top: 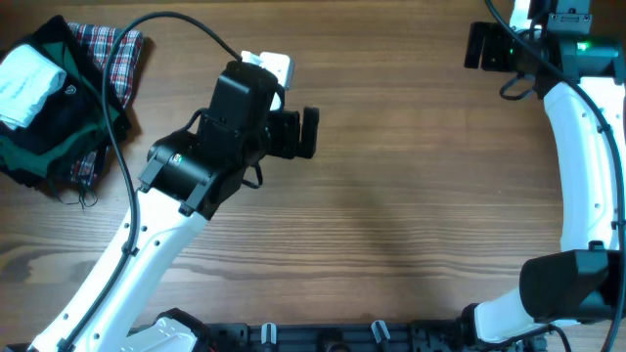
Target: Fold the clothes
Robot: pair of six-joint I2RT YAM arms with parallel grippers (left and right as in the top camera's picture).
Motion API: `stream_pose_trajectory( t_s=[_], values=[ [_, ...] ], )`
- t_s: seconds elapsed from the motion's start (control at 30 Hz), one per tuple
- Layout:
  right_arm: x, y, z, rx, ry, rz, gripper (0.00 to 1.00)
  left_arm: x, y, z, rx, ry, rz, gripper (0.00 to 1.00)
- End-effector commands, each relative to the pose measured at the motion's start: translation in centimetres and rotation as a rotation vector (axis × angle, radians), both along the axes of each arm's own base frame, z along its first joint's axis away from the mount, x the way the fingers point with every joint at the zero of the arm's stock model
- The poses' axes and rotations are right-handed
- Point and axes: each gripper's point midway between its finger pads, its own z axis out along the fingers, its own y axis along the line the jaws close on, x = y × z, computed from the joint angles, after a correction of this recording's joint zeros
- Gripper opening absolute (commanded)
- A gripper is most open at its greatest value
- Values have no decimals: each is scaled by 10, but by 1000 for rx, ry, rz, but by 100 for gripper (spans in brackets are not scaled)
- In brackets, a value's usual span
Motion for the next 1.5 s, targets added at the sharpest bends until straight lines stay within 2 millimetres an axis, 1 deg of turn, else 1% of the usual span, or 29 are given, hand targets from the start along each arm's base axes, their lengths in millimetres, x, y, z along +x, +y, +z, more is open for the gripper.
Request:
stream_pose_trajectory(
  t_s=[0.0, 0.07, 0.17, 0.27, 0.37, 0.4, 0.43, 0.5, 0.53, 0.63, 0.73, 0.83, 1.0, 1.1, 1.23, 1.33, 1.47],
  values=[
    [-1, -3, 18, -6, -42, -22, 100, -2, 8, -3, 98, -17, -45, 100],
    [-1, -3, 18, -6, -42, -22, 100, 2, 14, 0, 104, -34, -19, 100],
    [-1, -3, 17, -6, -42, -22, 100, 10, 32, 18, 75, -92, 37, 100],
    [-1, -3, 18, -6, -42, -22, 100, 13, 58, 41, 19, -169, 102, 100],
    [-1, -3, 17, -6, -42, -22, 100, 14, 83, 60, -82, -263, 137, 100],
    [-1, -3, 18, -6, -42, -22, 100, 13, 93, 65, -119, -304, 146, 100],
    [-1, -3, 17, -6, -42, -22, 100, 11, 99, 67, -136, -328, 152, 100],
    [-1, -3, 18, -6, -42, -22, 100, 4, 112, 66, -166, -398, 170, 100],
    [-1, -3, 18, -6, -42, -22, 100, -1, 118, 63, -174, -441, 182, 100],
    [-1, -3, 18, -6, -42, -22, 100, -18, 126, 52, -188, -536, 195, 100],
    [-1, -3, 18, -6, -42, -22, 100, -35, 137, 32, -222, -610, 233, 100],
    [-1, -3, 17, -6, -42, -22, 100, -49, 151, 5, -268, -653, 297, 100],
    [-1, -2, 17, -6, -42, -20, 100, -69, 160, -41, -287, -672, 333, 100],
    [-1, -2, 18, -6, -42, -20, 100, -74, 164, -58, -283, -679, 347, 100],
    [-1, -2, 18, -6, -42, -20, 100, -76, 169, -79, -277, -665, 365, 100],
    [-1, -2, 17, -6, -42, -20, 100, -77, 173, -91, -302, -650, 397, 100],
    [-1, -2, 18, -6, -42, -20, 100, -79, 174, -101, -310, -652, 405, 100]
  ],
)
